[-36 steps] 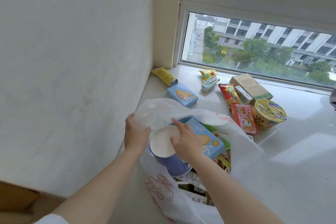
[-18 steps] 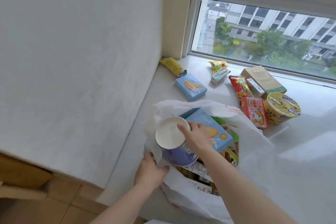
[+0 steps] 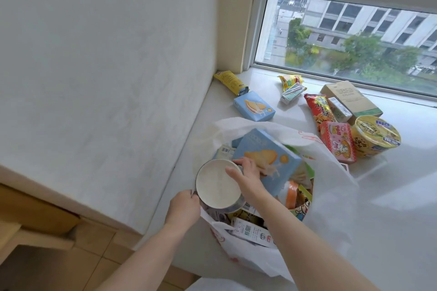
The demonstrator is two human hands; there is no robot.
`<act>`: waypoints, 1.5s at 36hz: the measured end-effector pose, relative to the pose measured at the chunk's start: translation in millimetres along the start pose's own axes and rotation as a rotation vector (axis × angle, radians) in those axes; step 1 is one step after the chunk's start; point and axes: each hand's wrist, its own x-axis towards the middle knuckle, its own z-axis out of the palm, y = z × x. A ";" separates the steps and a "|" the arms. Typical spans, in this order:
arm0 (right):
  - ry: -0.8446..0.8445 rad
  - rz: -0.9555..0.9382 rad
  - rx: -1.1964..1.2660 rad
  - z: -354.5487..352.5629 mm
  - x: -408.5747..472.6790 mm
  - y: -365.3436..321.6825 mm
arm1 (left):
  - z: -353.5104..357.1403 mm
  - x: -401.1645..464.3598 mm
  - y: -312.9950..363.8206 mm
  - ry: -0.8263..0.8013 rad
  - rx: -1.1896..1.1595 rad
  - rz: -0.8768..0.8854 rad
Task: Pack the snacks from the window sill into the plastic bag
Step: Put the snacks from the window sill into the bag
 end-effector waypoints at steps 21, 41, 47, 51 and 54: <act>-0.171 0.108 0.010 -52.5 -27.0 35.4 | 5.8 -8.4 39.8 -0.093 -0.118 0.085; 0.144 -0.099 -0.806 -44.7 -39.8 24.4 | 13.2 2.7 59.3 0.110 -0.144 0.144; 0.308 -0.122 -0.792 -74.6 -31.6 21.5 | 25.2 -11.3 73.6 0.251 0.082 0.346; 0.374 -0.115 -0.803 -92.4 -23.9 23.2 | 34.1 -10.5 94.5 0.252 0.118 0.483; 0.422 -0.116 -0.805 -105.1 -17.4 21.9 | 39.4 -5.3 114.1 0.235 0.119 0.537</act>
